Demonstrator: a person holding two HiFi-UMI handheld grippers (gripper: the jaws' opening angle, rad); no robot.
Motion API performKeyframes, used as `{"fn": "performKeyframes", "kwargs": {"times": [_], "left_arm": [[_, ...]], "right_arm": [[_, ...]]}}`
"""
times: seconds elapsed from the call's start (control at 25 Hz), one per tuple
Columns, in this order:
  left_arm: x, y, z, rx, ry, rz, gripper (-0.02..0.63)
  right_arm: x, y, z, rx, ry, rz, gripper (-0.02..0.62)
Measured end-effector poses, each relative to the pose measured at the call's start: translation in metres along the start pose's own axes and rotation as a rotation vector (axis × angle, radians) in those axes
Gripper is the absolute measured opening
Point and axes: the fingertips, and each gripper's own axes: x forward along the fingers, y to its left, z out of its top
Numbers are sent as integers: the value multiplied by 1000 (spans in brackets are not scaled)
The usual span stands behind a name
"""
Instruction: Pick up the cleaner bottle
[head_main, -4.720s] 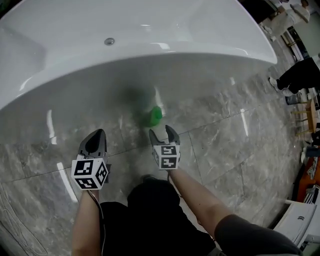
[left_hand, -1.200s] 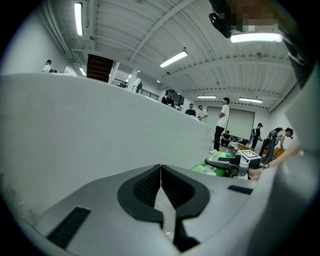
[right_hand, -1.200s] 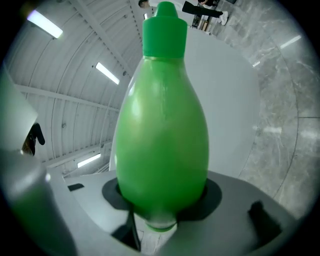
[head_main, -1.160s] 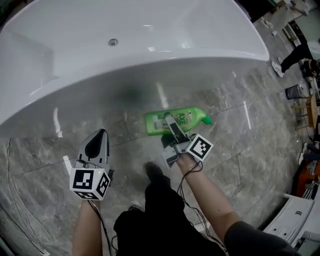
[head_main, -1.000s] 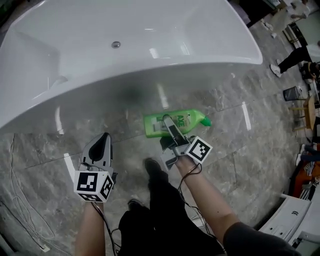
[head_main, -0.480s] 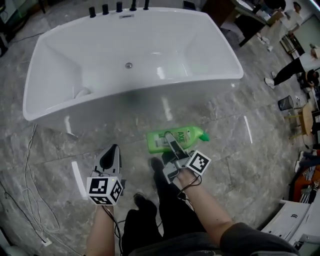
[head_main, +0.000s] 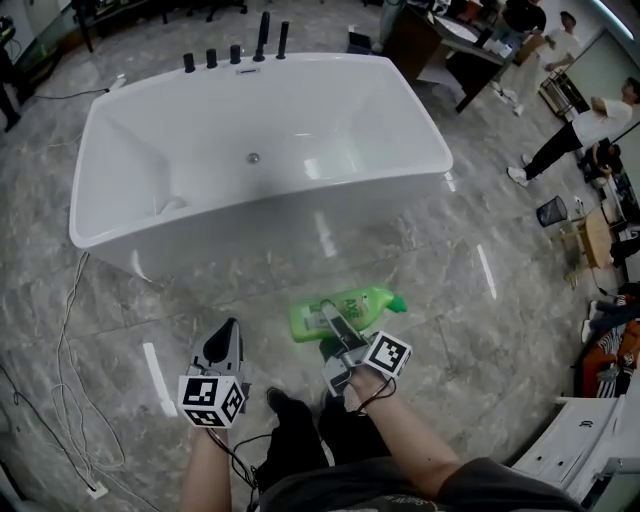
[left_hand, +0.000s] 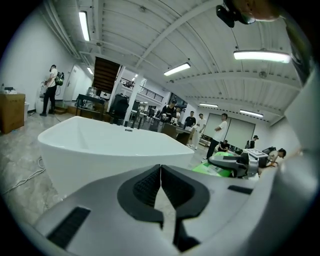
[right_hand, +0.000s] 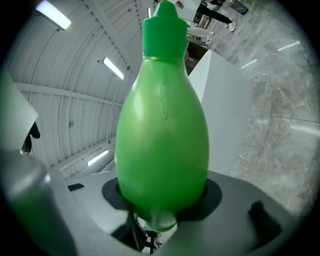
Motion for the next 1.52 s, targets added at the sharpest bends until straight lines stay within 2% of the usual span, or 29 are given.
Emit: {"fn": "performKeyframes", "kwargs": {"times": [0.2,0.4,0.6,0.72,0.92,1.08,1.24,1.52], "left_arm": [[-7,-13,-3,-29,-2,22,14],[-9,-22,-4,-21,-14,21,14],[-27,-80,-6,0,-19,13,14],[-30,-110,-4,9,-27,-3,14],[-41,-137,-2,20,-43,-6,14],[-51,-168,-1,44,-59,-14,14],[-58,-198,-9,26,-68,-23,14],[-71,-236,-23,15,-59,-36,14]], "right_arm": [[-11,5,1,0,38,6,201],[-15,5,5,-28,49,15,201],[-69,11,18,-83,90,2,201],[-97,15,26,-82,94,8,201],[-127,16,27,-68,84,-6,201],[-156,23,30,-51,68,17,201],[-185,22,35,-29,60,21,201],[-225,23,42,-96,102,9,201]]}}
